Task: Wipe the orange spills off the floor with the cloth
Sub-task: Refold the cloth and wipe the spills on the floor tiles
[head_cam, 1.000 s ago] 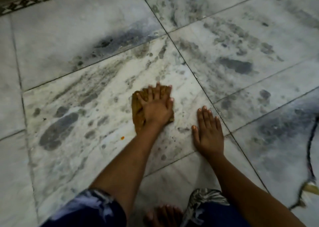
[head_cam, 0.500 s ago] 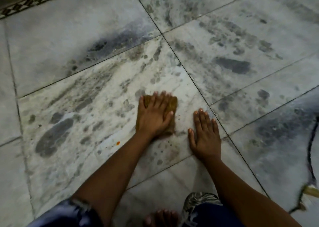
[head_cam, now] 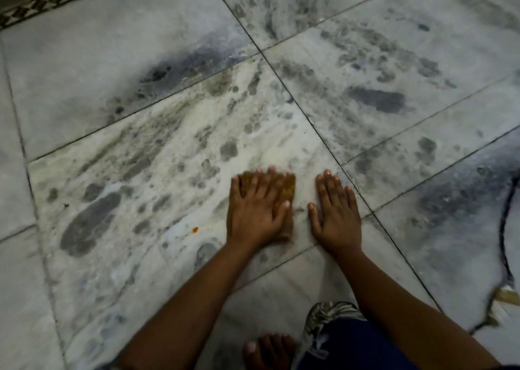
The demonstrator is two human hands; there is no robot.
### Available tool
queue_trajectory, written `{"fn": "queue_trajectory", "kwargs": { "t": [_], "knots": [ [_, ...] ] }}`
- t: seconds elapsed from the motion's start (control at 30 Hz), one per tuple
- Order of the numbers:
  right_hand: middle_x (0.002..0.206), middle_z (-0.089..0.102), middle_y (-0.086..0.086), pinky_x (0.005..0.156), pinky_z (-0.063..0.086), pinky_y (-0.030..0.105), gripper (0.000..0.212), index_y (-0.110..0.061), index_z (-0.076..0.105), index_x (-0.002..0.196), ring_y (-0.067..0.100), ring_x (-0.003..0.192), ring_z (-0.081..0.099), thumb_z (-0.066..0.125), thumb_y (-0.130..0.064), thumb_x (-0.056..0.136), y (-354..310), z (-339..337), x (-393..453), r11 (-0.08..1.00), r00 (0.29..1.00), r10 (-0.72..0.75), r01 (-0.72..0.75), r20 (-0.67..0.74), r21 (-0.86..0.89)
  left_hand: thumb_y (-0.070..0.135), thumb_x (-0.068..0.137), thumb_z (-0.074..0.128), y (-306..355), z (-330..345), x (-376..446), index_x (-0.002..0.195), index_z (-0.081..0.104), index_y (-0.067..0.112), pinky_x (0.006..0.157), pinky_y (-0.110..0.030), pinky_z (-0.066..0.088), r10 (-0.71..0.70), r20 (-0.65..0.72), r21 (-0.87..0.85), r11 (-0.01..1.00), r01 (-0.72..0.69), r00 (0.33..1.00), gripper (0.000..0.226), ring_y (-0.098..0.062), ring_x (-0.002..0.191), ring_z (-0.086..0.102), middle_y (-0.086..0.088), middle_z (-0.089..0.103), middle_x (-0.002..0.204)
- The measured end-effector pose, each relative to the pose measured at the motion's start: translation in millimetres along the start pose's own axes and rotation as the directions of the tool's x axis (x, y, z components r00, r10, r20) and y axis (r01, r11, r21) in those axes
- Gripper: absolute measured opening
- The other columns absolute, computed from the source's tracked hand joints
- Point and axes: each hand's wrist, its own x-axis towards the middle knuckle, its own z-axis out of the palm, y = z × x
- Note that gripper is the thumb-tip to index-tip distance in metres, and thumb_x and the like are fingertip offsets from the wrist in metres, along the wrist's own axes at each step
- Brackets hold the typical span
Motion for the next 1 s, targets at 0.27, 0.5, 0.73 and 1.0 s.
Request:
{"fn": "queue_trajectory", "kwargs": {
  "t": [0.27,0.5,0.73,1.0],
  "knots": [
    [0.153,0.024,0.008,0.115,0.005,0.033,0.061,-0.012,0.028,0.147,0.019,0.141,0.021,0.027,-0.040,0.093,1.0,-0.8,0.1,1.000,1.000,0.001,-0.001,0.015,0.022,0.048,0.098,0.015,-9.2,-12.8,51.5,0.150,0.002,0.032,0.115,-0.052,-0.009,-0.231,0.060,-0.161,0.958,0.238,0.971,0.056,-0.019,0.146,-0.004,0.003,-0.003,0.160],
    [0.154,0.021,0.014,0.115,0.000,0.034,0.064,-0.006,0.024,0.147,0.024,0.144,0.016,0.017,-0.040,0.093,-39.2,7.1,13.5,0.992,0.996,0.092,-0.090,-0.021,0.084,0.050,0.093,0.028,8.4,16.1,-64.2,0.147,0.025,0.032,0.112,-0.055,0.010,0.002,-0.038,-0.066,0.998,-0.005,0.999,0.057,-0.023,0.142,0.025,0.000,0.028,0.154],
    [0.155,0.022,0.012,0.115,0.003,0.037,0.061,-0.008,0.026,0.147,0.024,0.143,0.019,0.021,-0.039,0.094,-59.3,16.9,22.9,0.997,0.998,-0.061,0.060,0.006,0.053,0.046,0.099,0.021,-77.9,-17.9,45.1,0.149,0.012,0.033,0.114,-0.053,-0.006,-0.368,-0.010,-0.099,0.926,0.365,0.930,0.053,-0.019,0.146,0.005,0.003,0.010,0.159],
    [0.156,0.019,0.012,0.116,0.005,0.041,0.063,-0.010,0.021,0.148,0.024,0.144,0.016,0.024,-0.039,0.092,-59.8,16.4,24.4,0.999,0.998,-0.037,0.036,0.049,0.022,0.044,0.096,0.025,-0.6,15.0,-95.6,0.149,0.018,0.029,0.114,-0.049,0.002,-0.304,-0.073,-0.164,0.943,0.289,0.950,0.055,-0.020,0.144,0.013,-0.001,0.019,0.157]
  ]
}}
